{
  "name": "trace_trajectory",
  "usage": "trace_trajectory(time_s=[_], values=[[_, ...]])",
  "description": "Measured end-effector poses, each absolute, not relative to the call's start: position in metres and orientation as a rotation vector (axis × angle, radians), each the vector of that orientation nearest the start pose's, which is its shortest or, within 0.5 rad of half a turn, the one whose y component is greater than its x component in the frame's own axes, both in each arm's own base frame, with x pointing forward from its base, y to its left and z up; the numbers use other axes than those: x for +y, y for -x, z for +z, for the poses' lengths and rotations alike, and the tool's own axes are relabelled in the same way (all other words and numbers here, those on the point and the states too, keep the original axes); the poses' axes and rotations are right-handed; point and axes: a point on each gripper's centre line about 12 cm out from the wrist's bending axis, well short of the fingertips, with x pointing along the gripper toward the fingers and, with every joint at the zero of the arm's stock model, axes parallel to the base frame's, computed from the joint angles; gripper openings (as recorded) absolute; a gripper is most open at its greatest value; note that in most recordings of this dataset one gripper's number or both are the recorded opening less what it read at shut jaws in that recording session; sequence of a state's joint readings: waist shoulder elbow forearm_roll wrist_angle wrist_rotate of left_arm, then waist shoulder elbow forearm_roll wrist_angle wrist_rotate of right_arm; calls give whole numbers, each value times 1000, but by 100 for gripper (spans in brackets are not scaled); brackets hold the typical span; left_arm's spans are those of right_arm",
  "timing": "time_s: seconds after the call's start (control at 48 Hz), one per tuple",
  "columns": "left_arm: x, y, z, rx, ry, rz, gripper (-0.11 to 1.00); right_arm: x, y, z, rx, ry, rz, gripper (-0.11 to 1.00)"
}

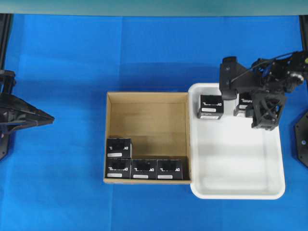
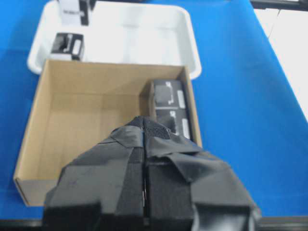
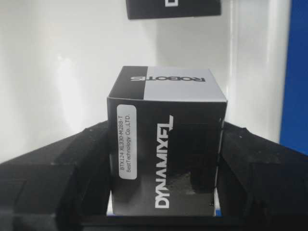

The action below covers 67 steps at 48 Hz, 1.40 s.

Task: Pick the box from inside the cardboard box.

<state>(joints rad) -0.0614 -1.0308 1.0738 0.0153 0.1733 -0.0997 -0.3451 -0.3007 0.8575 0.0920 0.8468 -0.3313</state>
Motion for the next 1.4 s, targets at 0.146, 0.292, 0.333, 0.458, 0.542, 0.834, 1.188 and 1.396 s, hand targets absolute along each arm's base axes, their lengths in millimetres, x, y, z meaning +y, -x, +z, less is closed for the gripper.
trace_trajectory(time_s=[0.146,0.292,0.333,0.458,0.542,0.834,1.188,1.396], values=[[-11,-189,296,215,77,-49,-7,-77,-236,146,1382,-59,-48,61],[-11,-189,297,211,78,-48,-7,-79,-240,133,1403,-66,-45,61],[-11,-189,297,211,78,-50,-7,-79,-240,130,1409,-67,-45,61],[-11,-189,297,212,78,-50,-7,-80,-243,124,1414,-67,-46,61],[-11,-189,298,211,78,-48,-7,-80,-244,122,1409,-66,-47,61],[-11,-189,298,209,78,-48,-7,-81,-244,120,1413,-66,-47,61],[-11,-189,301,202,78,-49,-7,-82,-245,117,1424,-71,-46,68],[-11,-189,301,203,78,-50,-7,-82,-247,118,1417,-73,-52,99]])
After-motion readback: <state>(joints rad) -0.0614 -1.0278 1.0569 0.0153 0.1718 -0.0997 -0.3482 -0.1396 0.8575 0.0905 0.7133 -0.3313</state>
